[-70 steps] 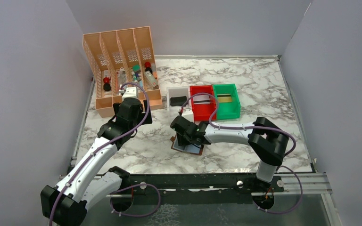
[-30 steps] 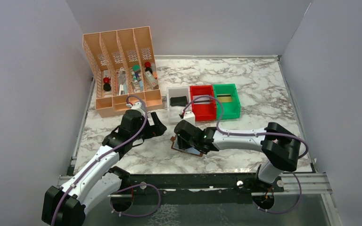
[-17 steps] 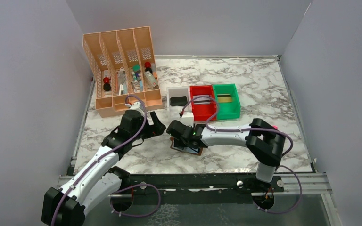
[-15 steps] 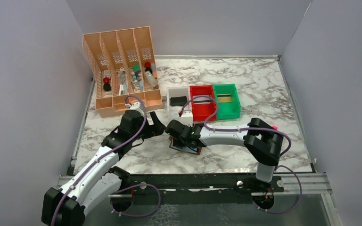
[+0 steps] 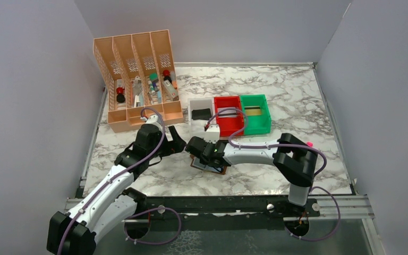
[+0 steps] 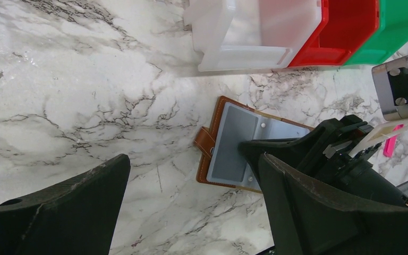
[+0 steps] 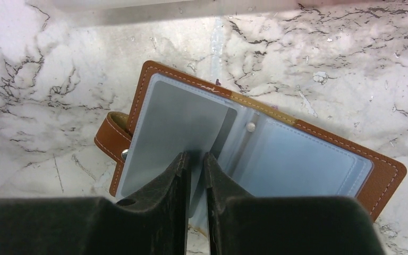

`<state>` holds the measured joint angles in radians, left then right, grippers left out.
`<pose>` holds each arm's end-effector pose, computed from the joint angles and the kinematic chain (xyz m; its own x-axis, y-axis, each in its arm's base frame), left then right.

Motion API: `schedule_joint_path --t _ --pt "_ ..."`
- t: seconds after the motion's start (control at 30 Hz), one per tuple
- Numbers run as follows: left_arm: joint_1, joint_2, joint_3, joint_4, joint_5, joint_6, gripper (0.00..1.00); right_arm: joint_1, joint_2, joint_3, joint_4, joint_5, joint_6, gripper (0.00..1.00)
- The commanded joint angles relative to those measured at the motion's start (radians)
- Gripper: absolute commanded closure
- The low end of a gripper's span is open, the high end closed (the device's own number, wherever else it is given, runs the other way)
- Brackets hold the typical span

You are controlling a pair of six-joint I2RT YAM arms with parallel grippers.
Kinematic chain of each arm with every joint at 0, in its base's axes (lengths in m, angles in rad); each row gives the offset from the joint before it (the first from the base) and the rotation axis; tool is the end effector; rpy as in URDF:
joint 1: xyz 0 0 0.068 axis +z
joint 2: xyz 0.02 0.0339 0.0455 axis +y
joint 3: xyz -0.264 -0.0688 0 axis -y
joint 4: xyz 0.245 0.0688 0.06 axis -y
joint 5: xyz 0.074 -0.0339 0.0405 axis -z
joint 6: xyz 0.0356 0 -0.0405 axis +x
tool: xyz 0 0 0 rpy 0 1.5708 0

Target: Take the credit cards out of the card holder

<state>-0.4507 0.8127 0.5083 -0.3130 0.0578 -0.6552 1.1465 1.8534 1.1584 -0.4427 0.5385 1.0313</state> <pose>0.1607 -0.0801 0.2256 -0.7040 -0.3351 -0.6262 0.0609 0.8499 -0.5233 0.1665 0.3243 0.1613 -0.7872 0.0466 -0.6150 -0.0358 0.9920 0.1209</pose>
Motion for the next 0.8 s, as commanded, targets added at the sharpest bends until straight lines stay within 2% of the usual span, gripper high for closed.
schedule_joint_path --t 0.0,0.13,0.3,0.43,0.53,0.77 --pt "0.007 0.02 0.011 0.006 -0.017 -0.006 0.06 0.003 0.035 -0.026 -0.053 0.036 -0.019 0.81" --pt "0.007 0.02 0.003 0.006 -0.015 -0.015 0.06 0.004 0.051 -0.019 -0.054 0.031 -0.027 0.84" --pt "0.007 0.011 -0.007 0.007 -0.019 -0.024 0.06 0.004 0.044 -0.019 -0.047 0.024 -0.048 0.98" --pt "0.007 0.012 -0.005 0.007 -0.019 -0.023 0.06 0.004 0.011 -0.033 -0.025 0.031 -0.078 0.99" --pt "0.007 0.015 -0.001 0.007 -0.017 -0.021 0.06 0.004 -0.049 -0.086 0.089 -0.023 -0.184 0.99" --pt "0.007 0.008 -0.009 0.02 0.006 -0.026 0.06 0.003 -0.217 -0.284 0.459 -0.301 -0.375 0.99"
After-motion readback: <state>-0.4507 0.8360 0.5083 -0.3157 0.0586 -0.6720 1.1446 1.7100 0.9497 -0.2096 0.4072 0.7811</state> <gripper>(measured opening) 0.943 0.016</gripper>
